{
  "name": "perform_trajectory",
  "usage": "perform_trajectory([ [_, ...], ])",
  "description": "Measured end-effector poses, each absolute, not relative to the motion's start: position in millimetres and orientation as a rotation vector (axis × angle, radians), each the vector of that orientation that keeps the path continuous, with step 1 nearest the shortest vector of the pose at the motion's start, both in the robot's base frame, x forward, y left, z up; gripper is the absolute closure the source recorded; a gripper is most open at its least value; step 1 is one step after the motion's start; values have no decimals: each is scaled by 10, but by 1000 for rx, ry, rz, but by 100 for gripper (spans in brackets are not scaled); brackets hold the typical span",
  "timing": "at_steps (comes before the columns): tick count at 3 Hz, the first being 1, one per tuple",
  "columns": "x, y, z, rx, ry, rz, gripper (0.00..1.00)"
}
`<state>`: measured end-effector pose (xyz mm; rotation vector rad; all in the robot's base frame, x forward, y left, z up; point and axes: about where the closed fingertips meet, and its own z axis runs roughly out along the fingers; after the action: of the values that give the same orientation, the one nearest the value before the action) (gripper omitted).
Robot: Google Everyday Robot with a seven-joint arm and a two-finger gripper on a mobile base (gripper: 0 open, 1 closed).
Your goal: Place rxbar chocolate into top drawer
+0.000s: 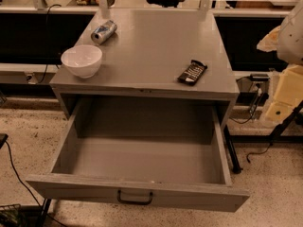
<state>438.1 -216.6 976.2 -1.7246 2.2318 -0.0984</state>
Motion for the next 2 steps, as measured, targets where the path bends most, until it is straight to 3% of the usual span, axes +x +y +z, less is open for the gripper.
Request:
perform_trajectory([
  [1,4416,-2169,9762,-1721,2230,-91,0],
  [2,4879,-2330,9770,-1627,2237,-142,0],
])
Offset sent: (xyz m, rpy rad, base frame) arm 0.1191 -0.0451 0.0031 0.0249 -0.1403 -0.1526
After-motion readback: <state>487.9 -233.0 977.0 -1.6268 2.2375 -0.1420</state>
